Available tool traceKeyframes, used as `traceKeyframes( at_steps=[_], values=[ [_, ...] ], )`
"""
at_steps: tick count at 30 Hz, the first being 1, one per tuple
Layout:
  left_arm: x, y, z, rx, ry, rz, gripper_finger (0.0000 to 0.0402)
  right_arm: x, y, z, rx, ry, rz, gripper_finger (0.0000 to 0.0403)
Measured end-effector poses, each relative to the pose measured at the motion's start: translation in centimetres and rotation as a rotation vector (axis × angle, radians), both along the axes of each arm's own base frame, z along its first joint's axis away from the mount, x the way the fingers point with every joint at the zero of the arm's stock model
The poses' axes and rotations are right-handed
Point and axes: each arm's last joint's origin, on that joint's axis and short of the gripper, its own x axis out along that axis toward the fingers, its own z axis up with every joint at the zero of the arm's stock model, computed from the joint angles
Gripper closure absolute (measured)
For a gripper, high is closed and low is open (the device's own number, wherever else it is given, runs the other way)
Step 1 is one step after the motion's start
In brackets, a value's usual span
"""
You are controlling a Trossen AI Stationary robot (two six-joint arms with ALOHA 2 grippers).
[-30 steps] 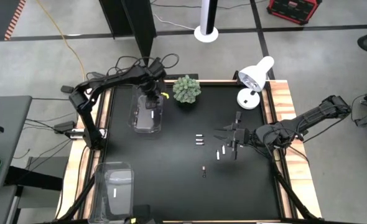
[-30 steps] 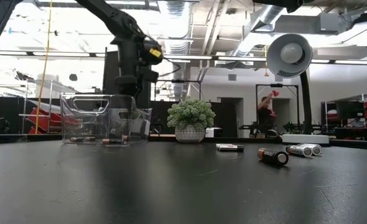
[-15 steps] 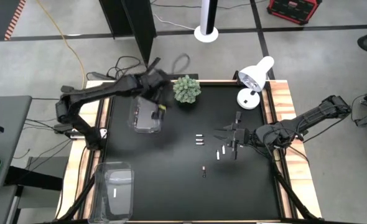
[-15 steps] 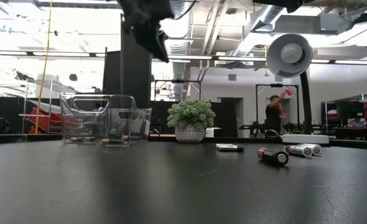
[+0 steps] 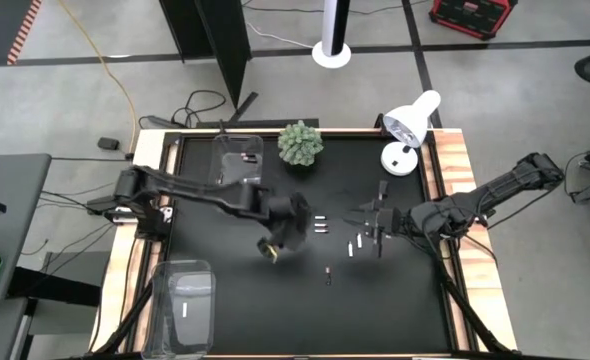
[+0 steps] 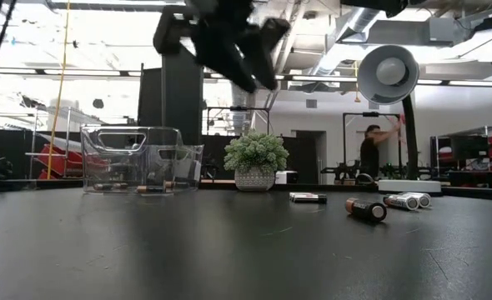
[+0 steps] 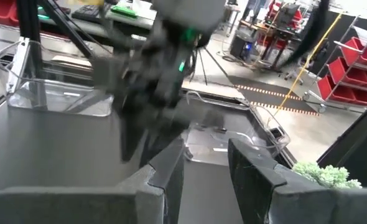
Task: Sort batteries
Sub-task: Put the copper and black battery into the top transparent bin
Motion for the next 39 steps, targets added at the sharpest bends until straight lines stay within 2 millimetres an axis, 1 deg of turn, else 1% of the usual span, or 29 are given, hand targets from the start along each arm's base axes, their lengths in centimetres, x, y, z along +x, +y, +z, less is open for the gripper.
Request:
traceKeyframes(
  at_steps=[5, 9, 13, 18, 23, 27, 31, 36, 39],
  values=[
    [2.2, -2.0, -3.7, 0.066, 0.004, -0.028, 0.0213, -0.4, 0.8, 0.1, -0.006, -0.005, 0.04, 0.0259],
    [3.8, -3.1, -6.3, 0.138, -0.023, -0.081, 0.0206, -1.1, 1.2, 0.5, -0.007, -0.021, 0.052, 0.0259],
    [5.0, -4.2, -8.0, 0.163, -0.085, -0.137, 0.0205, -1.8, 1.4, 0.7, -0.008, -0.025, 0.06, 0.0259],
    [5.8, -5.3, -10.1, 0.15, -0.106, -0.22, 0.0205, -2.0, 1.9, 0.8, -0.017, -0.023, 0.086, 0.0259],
    [6.4, -6.2, -12.1, 0.125, -0.111, -0.262, 0.0205, -2.1, 2.0, 0.6, -0.034, -0.011, 0.093, 0.0259],
    [6.9, -6.7, -12.9, 0.115, -0.152, -0.272, 0.0205, -2.1, 2.0, 0.7, -0.031, -0.013, 0.091, 0.0259],
    [7.1, -7.0, -12.9, 0.097, -0.181, -0.29, 0.0205, -2.1, 2.0, 0.7, -0.028, -0.016, 0.091, 0.0259],
    [7.0, -7.1, -13.2, 0.075, -0.164, -0.324, 0.0205, -2.1, 2.0, 0.7, -0.03, -0.013, 0.092, 0.0259],
    [6.9, -7.1, -13.4, 0.048, -0.145, -0.315, 0.0212, -2.1, 2.0, 0.7, -0.029, -0.014, 0.092, 0.0259]
  ],
)
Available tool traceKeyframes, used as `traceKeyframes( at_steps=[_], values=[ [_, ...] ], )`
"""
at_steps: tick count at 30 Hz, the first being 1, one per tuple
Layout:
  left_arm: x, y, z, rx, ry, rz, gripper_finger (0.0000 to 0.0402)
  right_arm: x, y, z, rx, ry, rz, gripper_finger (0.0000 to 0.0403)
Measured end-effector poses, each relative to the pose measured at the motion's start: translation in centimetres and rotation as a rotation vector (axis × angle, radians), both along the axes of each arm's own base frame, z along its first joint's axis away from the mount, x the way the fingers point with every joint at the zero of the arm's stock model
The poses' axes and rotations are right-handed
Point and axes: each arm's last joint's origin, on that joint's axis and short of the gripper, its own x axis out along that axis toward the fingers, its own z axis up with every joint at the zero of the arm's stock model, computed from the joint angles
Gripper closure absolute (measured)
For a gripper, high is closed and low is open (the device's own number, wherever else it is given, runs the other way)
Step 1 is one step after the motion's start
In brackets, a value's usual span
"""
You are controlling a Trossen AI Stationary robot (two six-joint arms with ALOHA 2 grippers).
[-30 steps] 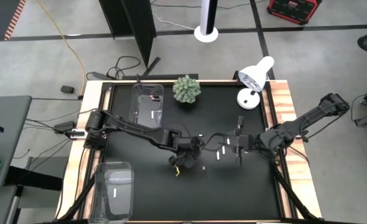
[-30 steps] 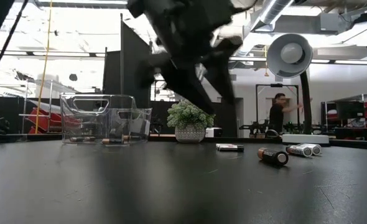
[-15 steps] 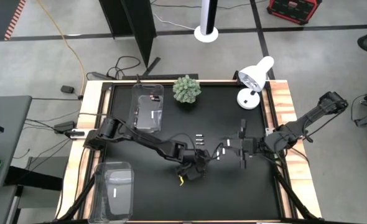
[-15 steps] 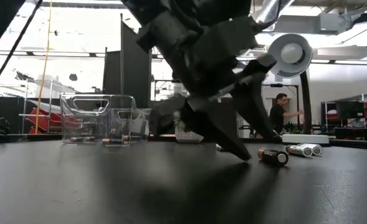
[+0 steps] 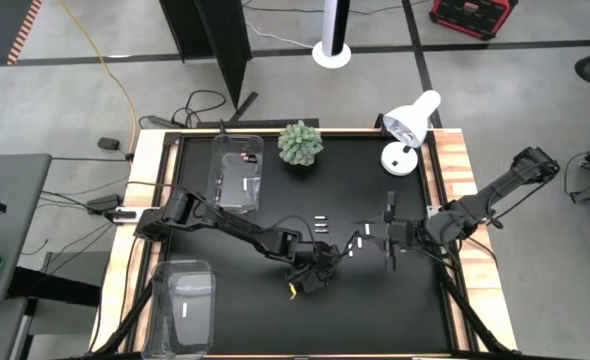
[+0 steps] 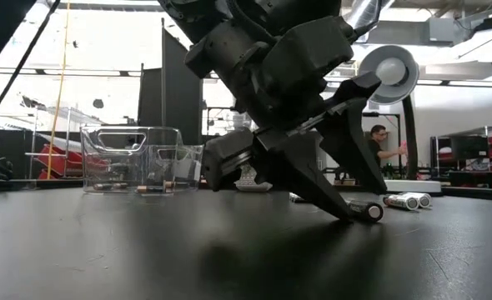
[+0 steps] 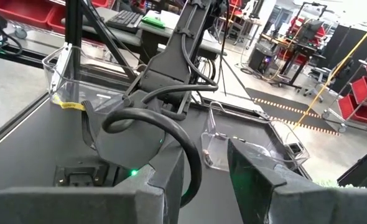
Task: Sort batteries
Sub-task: Put the copper and black battery into the top transparent bin
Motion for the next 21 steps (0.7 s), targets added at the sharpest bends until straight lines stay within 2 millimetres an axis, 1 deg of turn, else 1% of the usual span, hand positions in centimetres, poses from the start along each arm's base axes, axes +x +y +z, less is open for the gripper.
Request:
traceKeyframes(
  at_steps=[5, 10, 14, 17, 21],
  values=[
    [-0.1, 0.2, -0.1, -0.025, 0.03, 0.023, 0.0237, -0.1, 0.0, -0.2, 0.041, 0.018, -0.007, 0.0259],
    [0.0, 0.4, -0.2, -0.042, 0.033, 0.043, 0.0255, -0.5, 0.1, -1.7, 0.147, 0.154, 0.025, 0.0259],
    [0.0, 0.5, -0.2, -0.046, 0.032, 0.05, 0.0259, -0.6, 0.2, -2.0, 0.242, 0.192, 0.059, 0.0257],
    [0.1, 0.6, -0.1, -0.05, 0.027, 0.054, 0.0259, -0.6, 0.2, -2.1, 0.276, 0.194, 0.052, 0.0245],
    [0.1, 0.6, -0.2, -0.058, 0.033, 0.066, 0.0259, -0.7, 0.5, -2.1, 0.293, 0.201, 0.065, 0.0217]
  ],
)
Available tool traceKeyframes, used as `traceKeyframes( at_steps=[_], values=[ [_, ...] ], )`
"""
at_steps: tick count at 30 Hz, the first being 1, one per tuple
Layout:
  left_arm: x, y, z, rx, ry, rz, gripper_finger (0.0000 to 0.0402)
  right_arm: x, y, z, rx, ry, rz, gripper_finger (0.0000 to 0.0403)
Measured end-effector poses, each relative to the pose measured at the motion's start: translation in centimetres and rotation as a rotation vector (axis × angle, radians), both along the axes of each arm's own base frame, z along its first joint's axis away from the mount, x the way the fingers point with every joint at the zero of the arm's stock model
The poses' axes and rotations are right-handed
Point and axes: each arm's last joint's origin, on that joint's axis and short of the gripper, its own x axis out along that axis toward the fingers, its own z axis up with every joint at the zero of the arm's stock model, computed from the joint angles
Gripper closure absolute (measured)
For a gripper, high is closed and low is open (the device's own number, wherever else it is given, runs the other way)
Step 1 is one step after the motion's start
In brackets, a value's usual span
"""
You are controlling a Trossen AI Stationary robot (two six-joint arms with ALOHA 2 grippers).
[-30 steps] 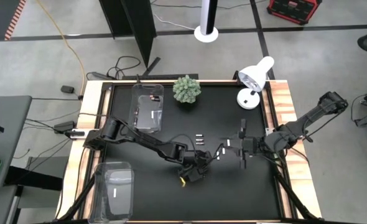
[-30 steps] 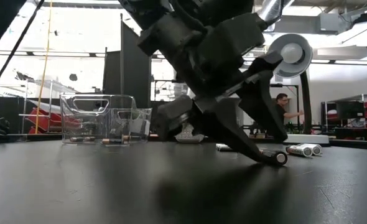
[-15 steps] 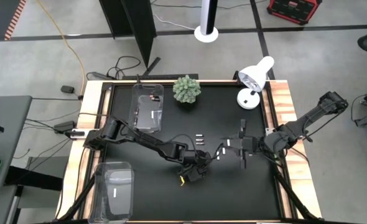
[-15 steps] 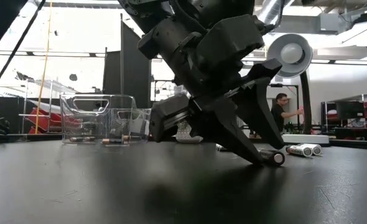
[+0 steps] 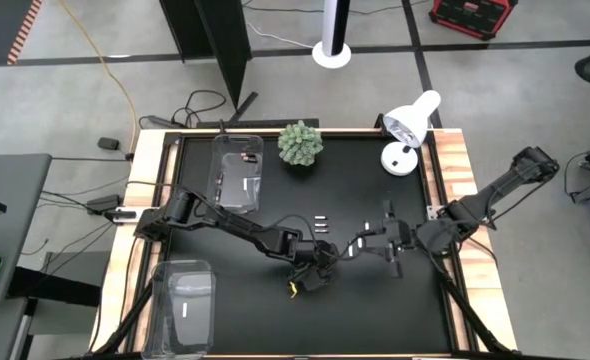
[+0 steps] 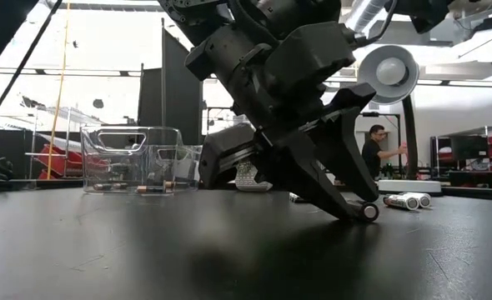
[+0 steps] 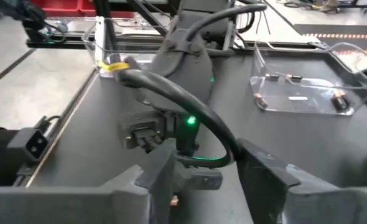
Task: Sort batteries
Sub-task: Put the copper and black battery into the top transparent bin
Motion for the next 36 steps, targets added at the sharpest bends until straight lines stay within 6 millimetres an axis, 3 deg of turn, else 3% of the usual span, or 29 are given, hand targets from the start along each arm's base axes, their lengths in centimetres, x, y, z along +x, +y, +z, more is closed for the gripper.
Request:
traceKeyframes(
  at_steps=[10, 27, 36],
  values=[
    [-0.1, 0.0, -0.1, -0.024, 0.024, 0.033, 0.026, -0.1, -0.2, 0.3, -0.004, -0.016, -0.001, 0.0138],
    [-0.7, 0.3, -0.6, -0.079, 0.136, 0.115, 0.0264, -1.3, -1.1, 1.5, -0.059, -0.087, -0.065, 0.0132],
    [-1.1, 1.2, -1.0, -0.124, 0.238, 0.203, 0.0349, -1.3, -1.1, 1.5, -0.059, -0.086, -0.066, 0.0132]
  ],
)
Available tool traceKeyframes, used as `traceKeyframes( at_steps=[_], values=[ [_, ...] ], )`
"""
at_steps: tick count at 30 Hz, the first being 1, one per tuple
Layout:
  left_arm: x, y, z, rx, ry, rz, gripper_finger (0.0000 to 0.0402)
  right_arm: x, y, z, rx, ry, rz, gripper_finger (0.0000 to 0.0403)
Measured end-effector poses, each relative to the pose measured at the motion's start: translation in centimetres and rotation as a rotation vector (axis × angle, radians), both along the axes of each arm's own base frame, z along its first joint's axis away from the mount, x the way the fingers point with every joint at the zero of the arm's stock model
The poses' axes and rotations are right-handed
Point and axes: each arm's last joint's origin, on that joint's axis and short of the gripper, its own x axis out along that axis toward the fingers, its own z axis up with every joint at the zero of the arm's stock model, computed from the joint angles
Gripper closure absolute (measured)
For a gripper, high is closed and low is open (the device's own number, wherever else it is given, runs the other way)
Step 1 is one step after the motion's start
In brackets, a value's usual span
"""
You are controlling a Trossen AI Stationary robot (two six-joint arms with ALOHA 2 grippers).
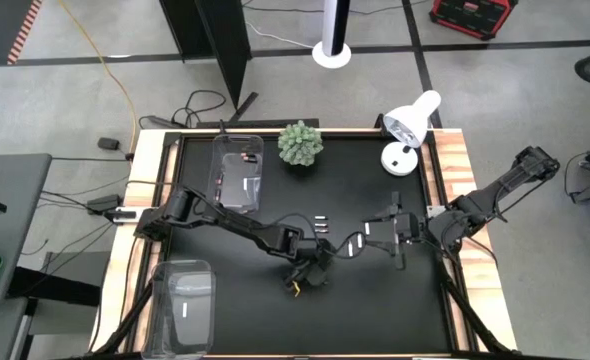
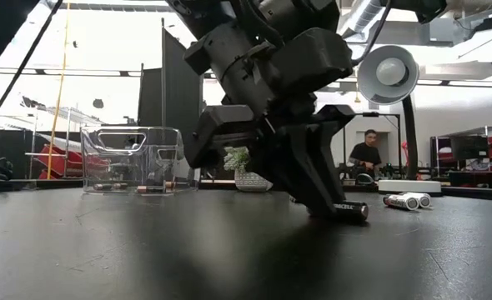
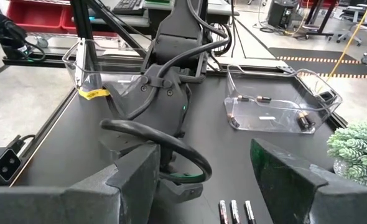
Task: Sort batteries
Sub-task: Put the copper and black battery into the top transparent bin
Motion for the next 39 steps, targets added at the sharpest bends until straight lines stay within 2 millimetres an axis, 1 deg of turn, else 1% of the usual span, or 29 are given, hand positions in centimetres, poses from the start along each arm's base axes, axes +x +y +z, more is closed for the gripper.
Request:
traceKeyframes(
  at_steps=[2, 10, 17, 24, 27, 32, 39],
  values=[
    [-0.1, 0.1, 0.0, 0.0, 0.011, 0.007, 0.0363, 0.0, 0.0, 0.0, 0.001, 0.0, 0.0, 0.0132],
    [-0.2, 0.2, -0.1, -0.004, 0.03, 0.049, 0.0364, 0.0, 0.0, 0.0, 0.013, 0.001, -0.002, 0.0132],
    [-0.1, 0.8, -0.1, 0.018, 0.03, 0.083, 0.0364, 0.4, 0.5, -1.3, 0.08, 0.102, 0.024, 0.0132],
    [-0.1, 1.4, 0.2, 0.009, 0.041, 0.123, 0.0364, 0.6, 0.7, -1.8, 0.071, 0.139, 0.037, 0.0132],
    [-0.3, 1.5, 1.0, 0.019, 0.028, 0.135, 0.0364, 0.6, 0.6, -1.9, 0.062, 0.155, 0.038, 0.0132],
    [-1.1, 1.9, 2.8, 0.061, 0.038, 0.167, 0.0364, 0.5, 0.6, -2.0, 0.057, 0.165, 0.039, 0.0132],
    [-2.1, 3.1, 6.3, 0.089, 0.016, 0.22, 0.0364, 0.5, 0.6, -2.1, 0.054, 0.173, 0.04, 0.0132]
  ],
)
